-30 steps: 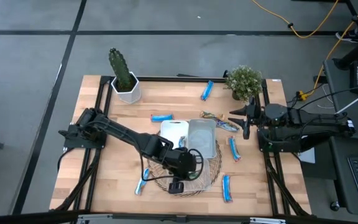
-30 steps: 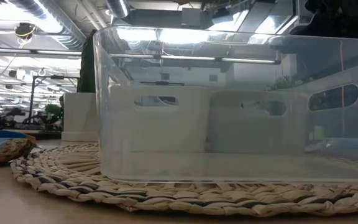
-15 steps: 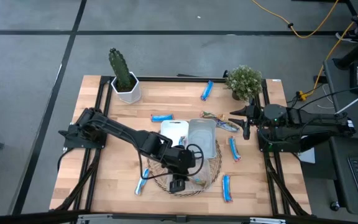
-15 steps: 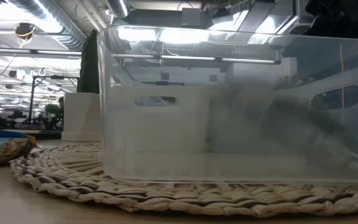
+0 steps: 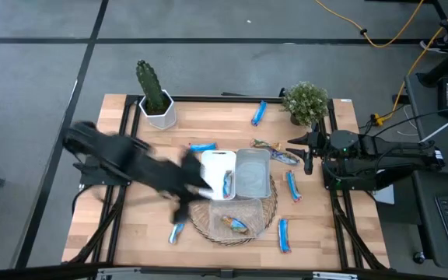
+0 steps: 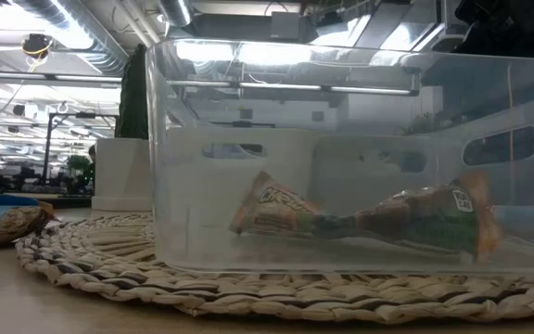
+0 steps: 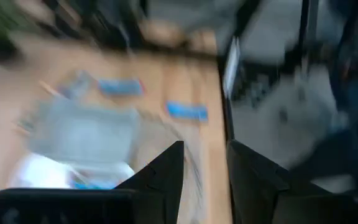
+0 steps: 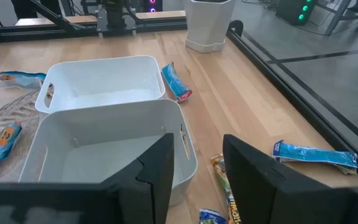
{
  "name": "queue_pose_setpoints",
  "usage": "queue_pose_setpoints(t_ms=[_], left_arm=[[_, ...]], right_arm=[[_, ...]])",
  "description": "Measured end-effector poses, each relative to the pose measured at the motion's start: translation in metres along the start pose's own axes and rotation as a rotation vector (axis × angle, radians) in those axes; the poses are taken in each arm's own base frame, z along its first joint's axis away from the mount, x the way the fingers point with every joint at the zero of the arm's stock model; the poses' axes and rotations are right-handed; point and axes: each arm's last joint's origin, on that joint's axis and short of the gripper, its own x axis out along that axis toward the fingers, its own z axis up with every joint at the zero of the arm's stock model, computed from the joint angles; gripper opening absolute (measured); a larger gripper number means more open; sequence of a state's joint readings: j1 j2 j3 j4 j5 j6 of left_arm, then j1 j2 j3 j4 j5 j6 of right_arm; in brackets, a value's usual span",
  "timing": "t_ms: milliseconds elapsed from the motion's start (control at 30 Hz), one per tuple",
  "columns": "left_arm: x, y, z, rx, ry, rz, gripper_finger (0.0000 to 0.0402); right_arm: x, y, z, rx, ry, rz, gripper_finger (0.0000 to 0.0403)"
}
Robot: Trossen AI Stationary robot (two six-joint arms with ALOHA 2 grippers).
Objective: Pick and place Granola Bars by type
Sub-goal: Put the orange granola bar into the transparent bin
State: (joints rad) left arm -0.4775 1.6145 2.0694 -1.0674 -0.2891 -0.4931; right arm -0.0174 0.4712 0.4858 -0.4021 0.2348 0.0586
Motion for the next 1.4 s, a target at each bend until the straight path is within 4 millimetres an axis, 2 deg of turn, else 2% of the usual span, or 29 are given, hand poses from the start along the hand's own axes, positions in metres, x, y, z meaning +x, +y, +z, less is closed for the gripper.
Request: queue_pose_setpoints(t_ms=[67, 133, 267, 400, 600, 667, 767, 867, 967, 1133, 1233, 1400], left_arm=[[-0.04, 0.006, 0.004, 0.001, -0.124, 0.046, 0.0114], [-0.071, 0.01, 0.003, 0.006, -0.212, 0.083, 0.0114], [-0.107, 0.017, 0.0, 0.013, -0.29, 0.075, 0.0114], [-0.12, 0.023, -0.002, 0.009, -0.3, 0.064, 0.0114], [-0.119, 0.028, -0.011, -0.06, -0.215, 0.09, 0.0114], [-0.111, 0.029, -0.018, -0.129, -0.137, 0.119, 0.0114], [-0.087, 0.025, -0.033, -0.224, 0.011, 0.172, 0.0114], [-0.053, 0.018, -0.054, -0.275, 0.115, 0.253, 0.0114], [-0.013, 0.012, -0.083, -0.305, 0.189, 0.357, 0.0114], [0.041, 0.013, -0.129, -0.461, 0.273, 0.465, 0.0114], [0.063, 0.012, -0.15, -0.517, 0.354, 0.476, 0.0114], [0.087, 0.011, -0.173, -0.543, 0.412, 0.522, 0.0114]], right_arm=[[0.0, 0.0, 0.0, -0.016, 0.0, 0.0, 0.0141], [0.0, 0.0, 0.0, -0.018, 0.0, 0.0, 0.0141], [0.0, -0.001, 0.0, -0.018, -0.001, -0.017, 0.0141], [0.0, -0.001, 0.0, -0.018, 0.0, -0.019, 0.0141], [0.0, -0.001, 0.0, -0.016, -0.001, -0.019, 0.0141], [0.0, -0.001, 0.0, -0.016, 0.0, -0.019, 0.0141], [0.0, -0.001, 0.0, -0.015, -0.001, -0.019, 0.0141], [0.0, -0.001, 0.0, -0.015, -0.001, -0.019, 0.0141], [0.0, -0.001, 0.0, -0.015, -0.001, -0.019, 0.0141], [0.0, -0.001, 0.0, -0.016, -0.001, -0.019, 0.0141], [0.0, -0.001, 0.0, -0.02, -0.001, -0.025, 0.0141], [0.0, -0.001, 0.0, -0.043, -0.002, -0.044, 0.0141]])
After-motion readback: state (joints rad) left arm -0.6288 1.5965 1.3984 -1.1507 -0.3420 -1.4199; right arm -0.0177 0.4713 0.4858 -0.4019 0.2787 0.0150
